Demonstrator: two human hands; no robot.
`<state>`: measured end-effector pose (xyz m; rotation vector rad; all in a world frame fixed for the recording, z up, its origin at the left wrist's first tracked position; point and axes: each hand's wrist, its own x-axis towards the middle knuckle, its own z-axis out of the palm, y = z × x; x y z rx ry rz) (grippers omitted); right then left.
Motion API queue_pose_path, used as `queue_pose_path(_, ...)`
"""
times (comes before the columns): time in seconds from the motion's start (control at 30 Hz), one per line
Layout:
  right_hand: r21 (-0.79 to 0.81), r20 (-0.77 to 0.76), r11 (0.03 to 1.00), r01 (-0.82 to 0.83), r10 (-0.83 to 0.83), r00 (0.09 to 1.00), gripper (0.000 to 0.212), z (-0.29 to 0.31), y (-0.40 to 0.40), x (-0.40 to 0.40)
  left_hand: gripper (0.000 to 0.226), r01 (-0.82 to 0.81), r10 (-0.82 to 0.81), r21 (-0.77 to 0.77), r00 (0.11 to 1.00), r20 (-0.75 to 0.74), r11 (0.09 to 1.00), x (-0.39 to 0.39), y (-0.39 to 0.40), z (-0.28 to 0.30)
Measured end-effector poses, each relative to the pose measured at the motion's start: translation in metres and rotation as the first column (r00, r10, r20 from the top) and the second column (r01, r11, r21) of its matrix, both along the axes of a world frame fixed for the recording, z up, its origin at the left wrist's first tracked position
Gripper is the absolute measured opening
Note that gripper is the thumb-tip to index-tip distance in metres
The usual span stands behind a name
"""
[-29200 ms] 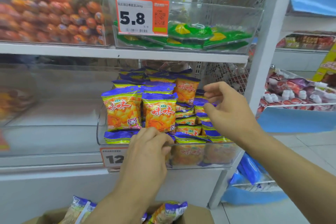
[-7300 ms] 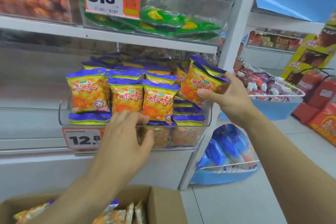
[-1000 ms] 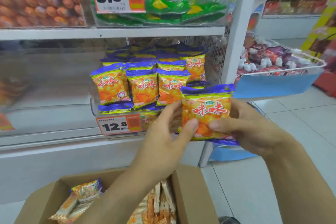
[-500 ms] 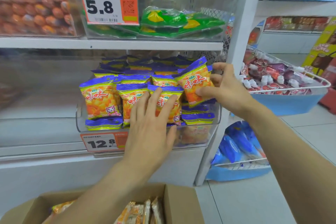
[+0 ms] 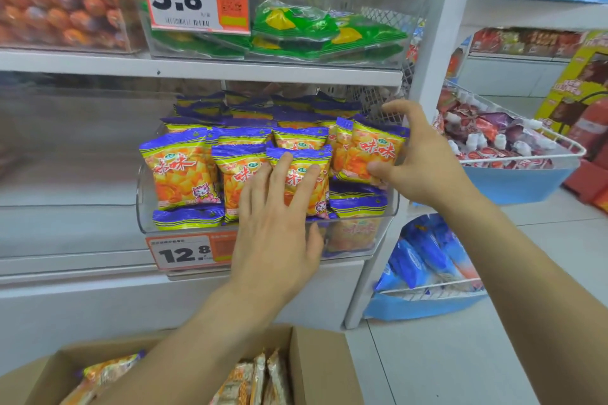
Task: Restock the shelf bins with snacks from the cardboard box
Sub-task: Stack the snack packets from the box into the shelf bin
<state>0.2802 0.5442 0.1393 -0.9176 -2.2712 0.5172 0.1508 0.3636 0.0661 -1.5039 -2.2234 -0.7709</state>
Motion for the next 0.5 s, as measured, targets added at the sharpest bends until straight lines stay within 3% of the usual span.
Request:
queue_pose_path(0.1,0.089,0.178,0.994,-0.06,0.043,0.983,0.061,-0.001,0.0,0.0,0.073,-0.001,0.001,0.009,1.0,0.007,1.0,0.001,0.001,0.0)
queue_pose_path(0.23,0.07,0.356,0.982,-0.176,0.14,0.924,0.063,-0.009,0.003,-0.007,0.074,0.004,-0.004,0.015,1.0,-0.002,1.0,0.0,0.003,-0.003)
queue_pose_path(0.43,0.243,0.546,0.961,-0.13,-0.025,0.837,0.061,-0.019,0.007,-0.019,0.076,0.02,-0.02,0.018,1.0,-0.024,1.0,-0.003,0.003,-0.005)
queue_pose_path(0.5,0.353,0.534,0.926,-0.136,-0.081,0.841,0.06,-0.022,0.006,-0.022,0.074,0.021,-0.02,0.02,0.999,-0.025,1.0,-0.004,0.004,-0.006)
